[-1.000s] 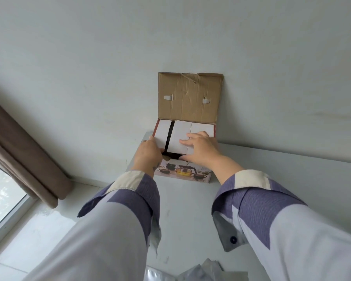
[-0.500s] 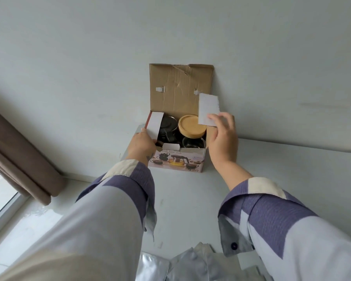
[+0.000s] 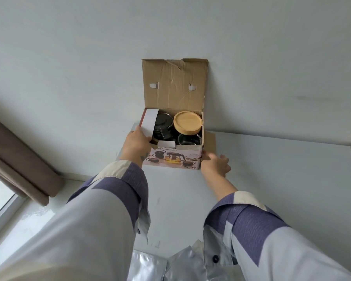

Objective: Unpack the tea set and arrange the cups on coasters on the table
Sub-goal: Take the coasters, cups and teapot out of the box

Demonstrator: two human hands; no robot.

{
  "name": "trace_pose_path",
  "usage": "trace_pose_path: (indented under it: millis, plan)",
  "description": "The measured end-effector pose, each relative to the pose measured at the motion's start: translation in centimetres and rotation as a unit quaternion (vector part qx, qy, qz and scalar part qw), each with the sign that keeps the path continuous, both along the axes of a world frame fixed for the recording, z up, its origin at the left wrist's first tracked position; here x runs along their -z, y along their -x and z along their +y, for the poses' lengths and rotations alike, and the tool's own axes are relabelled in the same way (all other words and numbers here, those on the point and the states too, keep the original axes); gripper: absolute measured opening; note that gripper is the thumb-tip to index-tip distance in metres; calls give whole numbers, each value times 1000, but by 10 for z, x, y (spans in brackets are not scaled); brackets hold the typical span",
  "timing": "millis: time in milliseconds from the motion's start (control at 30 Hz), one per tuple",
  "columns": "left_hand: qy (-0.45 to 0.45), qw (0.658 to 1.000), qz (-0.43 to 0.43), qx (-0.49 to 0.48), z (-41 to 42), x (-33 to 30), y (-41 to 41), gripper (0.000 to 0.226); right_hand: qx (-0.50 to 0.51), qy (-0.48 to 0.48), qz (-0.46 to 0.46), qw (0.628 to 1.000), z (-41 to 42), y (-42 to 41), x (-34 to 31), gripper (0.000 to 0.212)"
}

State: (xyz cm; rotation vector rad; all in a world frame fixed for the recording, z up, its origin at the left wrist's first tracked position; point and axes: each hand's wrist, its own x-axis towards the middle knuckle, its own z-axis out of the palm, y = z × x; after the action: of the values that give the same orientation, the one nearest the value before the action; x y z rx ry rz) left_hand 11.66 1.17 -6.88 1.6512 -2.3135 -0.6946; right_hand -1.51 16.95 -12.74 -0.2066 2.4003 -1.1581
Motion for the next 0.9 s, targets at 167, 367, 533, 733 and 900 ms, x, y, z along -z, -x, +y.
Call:
trace_pose_path:
  millis: [167, 367, 533, 733, 900]
  plan:
    - [-12, 998, 57, -11, 7, -3, -5, 37, -60, -8, 102, 993, 2, 8, -16, 38]
    - [-7, 968, 200, -150, 7, -4, -13, 33, -58, 40, 140, 988, -15, 3, -39, 36]
    - [-69, 940, 247, -223, -7, -4, -17, 47, -81, 3, 186, 979, -22, -2, -37, 35]
    - [118, 992, 21, -37, -14, 0, -21, 39, -109, -20, 217, 970, -27, 2, -33, 42]
    - [118, 988, -73, 74, -15, -13, -15, 29, -180, -102, 284, 936, -36, 10, -48, 53]
